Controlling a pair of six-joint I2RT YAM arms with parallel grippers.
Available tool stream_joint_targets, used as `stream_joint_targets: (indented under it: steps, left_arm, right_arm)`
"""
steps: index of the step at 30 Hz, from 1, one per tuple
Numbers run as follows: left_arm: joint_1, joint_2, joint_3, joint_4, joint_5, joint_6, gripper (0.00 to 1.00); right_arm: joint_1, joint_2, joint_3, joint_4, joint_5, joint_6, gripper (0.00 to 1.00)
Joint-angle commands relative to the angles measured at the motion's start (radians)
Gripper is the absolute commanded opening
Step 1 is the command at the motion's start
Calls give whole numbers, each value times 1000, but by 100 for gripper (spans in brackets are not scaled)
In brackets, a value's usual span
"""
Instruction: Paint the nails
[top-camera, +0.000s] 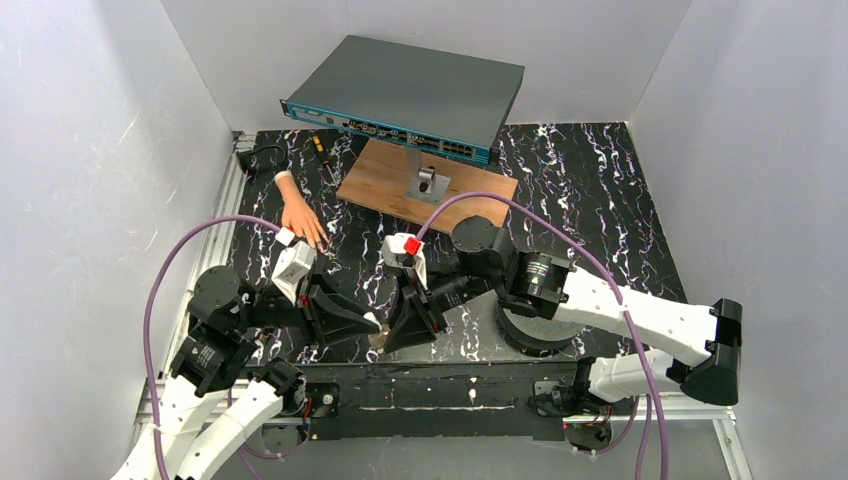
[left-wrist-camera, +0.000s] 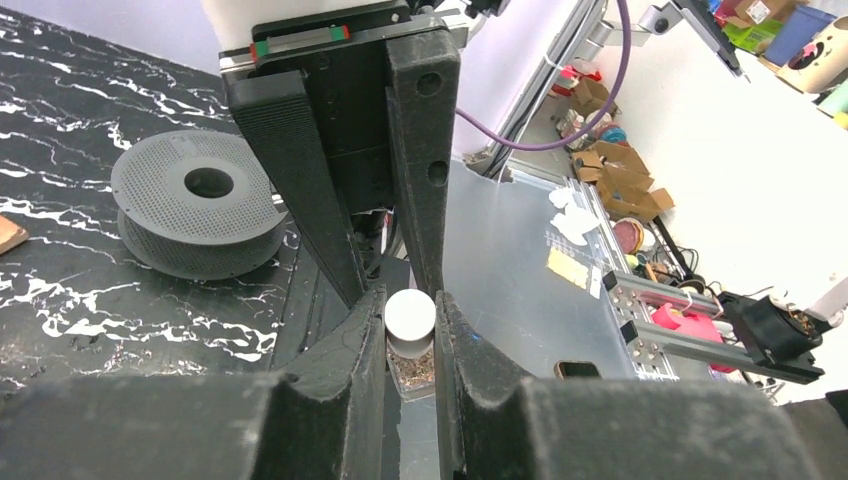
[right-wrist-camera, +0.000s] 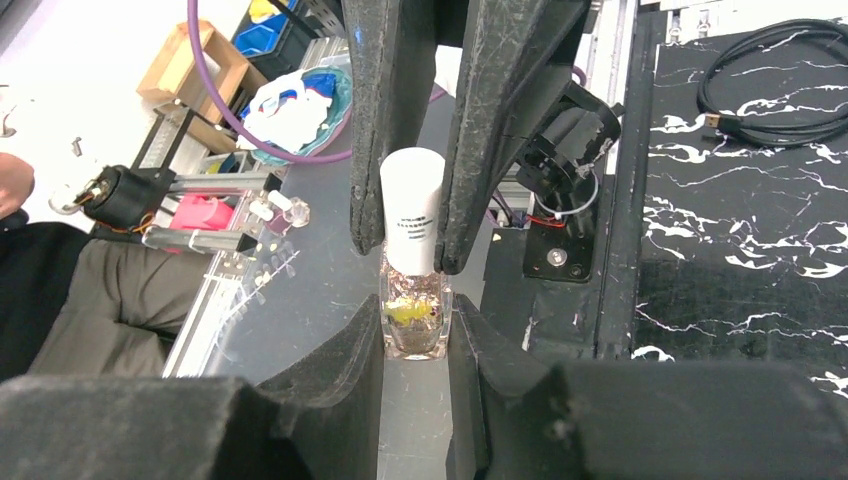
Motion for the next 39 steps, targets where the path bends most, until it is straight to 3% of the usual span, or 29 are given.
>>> stream_joint_targets:
  steps: [1,6,9,11,18,26,30,39]
  left_arm:
    - [-4,-8,-44,-22,57,11,5]
    - [-4,-18,-16,-64,-20,23,64]
    - [-4,-27,37,-163,-103,67,89]
    - [-4,-31,80,-215,-153,87,98]
    - [-4,-46,169,-320,-268,79,96]
    - [-4,-9,185,-432,-420,16,66]
    - [-4,1,118,-398,-462,-27,51]
    - [-4,13,59,-360,-507,-45,43]
  right_arm:
    - [4,-28,33,210,-77,4,1]
    - [5,-23,27,179,-117,-3,1]
    - [7,-23,21,127,-120,-23,1]
    - [9,-27,13,60,-99,-40,1]
    - [11,-52,-22,-1,145,-56,1]
    - [11,16,41,-92,400,-61,1]
    - [14,47,57,-100,447,-62,1]
    - [13,60,61,-92,454,-63,1]
